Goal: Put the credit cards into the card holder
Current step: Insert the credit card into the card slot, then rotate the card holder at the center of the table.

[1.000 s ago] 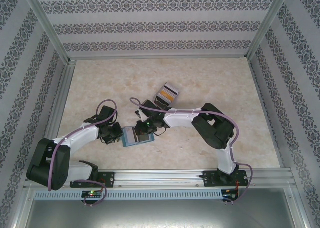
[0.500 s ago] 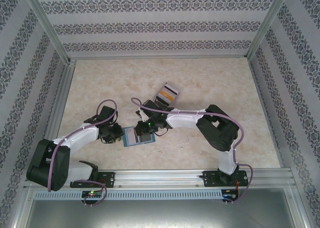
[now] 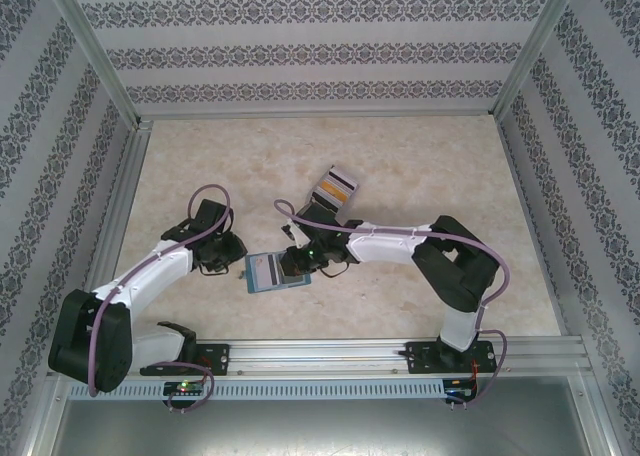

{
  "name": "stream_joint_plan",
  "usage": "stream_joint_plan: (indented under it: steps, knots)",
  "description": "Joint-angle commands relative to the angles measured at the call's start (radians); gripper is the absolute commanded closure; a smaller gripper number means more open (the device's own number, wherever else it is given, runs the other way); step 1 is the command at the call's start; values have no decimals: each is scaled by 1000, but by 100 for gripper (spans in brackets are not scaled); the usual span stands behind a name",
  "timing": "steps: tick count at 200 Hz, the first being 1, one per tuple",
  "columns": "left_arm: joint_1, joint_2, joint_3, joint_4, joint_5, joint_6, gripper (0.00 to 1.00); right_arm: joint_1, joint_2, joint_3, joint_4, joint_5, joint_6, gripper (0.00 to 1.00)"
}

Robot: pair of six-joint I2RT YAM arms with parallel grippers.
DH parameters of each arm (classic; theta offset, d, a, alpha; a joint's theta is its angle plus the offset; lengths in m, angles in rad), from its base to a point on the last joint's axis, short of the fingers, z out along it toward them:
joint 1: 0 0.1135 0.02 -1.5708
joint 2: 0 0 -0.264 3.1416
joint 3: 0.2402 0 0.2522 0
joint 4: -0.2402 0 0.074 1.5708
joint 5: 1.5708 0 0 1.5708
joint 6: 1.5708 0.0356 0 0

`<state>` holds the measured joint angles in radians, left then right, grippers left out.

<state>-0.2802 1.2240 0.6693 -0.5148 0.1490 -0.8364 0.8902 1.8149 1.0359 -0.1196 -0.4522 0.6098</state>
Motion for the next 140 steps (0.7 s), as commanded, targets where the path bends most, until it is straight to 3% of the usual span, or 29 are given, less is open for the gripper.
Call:
stream_joint_plan:
  steps: [1, 140]
  knots:
    - [-3, 20, 65, -62, -43, 51, 67, -4, -56, -28, 17, 34, -24, 84]
    - [5, 367, 332, -10, -15, 151, 69, 24, -225, -185, -15, 40, -84, 82]
